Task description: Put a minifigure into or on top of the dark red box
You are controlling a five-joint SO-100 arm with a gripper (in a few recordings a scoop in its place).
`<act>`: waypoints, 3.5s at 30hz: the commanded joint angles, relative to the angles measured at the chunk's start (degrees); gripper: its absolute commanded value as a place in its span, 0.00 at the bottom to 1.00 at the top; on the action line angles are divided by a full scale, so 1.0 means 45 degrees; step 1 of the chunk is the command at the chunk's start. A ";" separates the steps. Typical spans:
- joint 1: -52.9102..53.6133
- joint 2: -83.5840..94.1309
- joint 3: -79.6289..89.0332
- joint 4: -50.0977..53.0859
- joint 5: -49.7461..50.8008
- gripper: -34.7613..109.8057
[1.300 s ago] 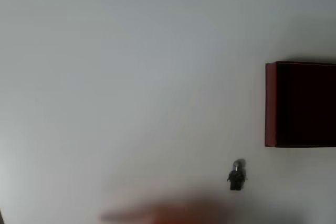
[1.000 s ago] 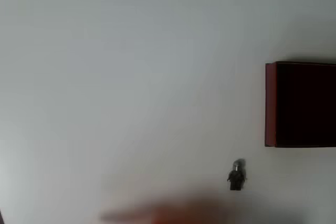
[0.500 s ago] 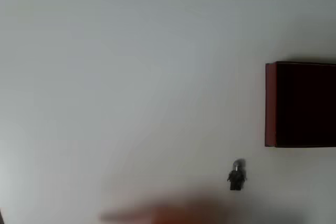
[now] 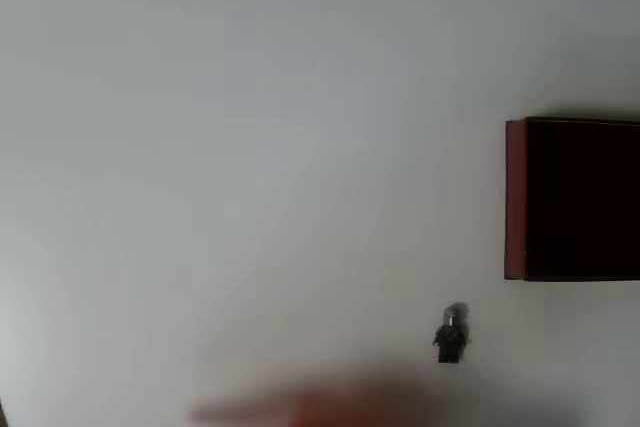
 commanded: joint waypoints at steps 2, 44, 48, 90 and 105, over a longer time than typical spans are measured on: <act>-0.0234 0.0195 0.0059 0.0117 -0.0195 0.24; 1.3320 -0.2891 -0.4844 0.2949 1.6875 0.48; 1.5137 -0.6328 -0.6172 0.3496 1.7012 0.48; 2.4551 -1.4570 -0.5469 -0.1309 1.4141 0.47; 2.7891 -1.4453 -0.5078 -0.1855 1.2012 0.47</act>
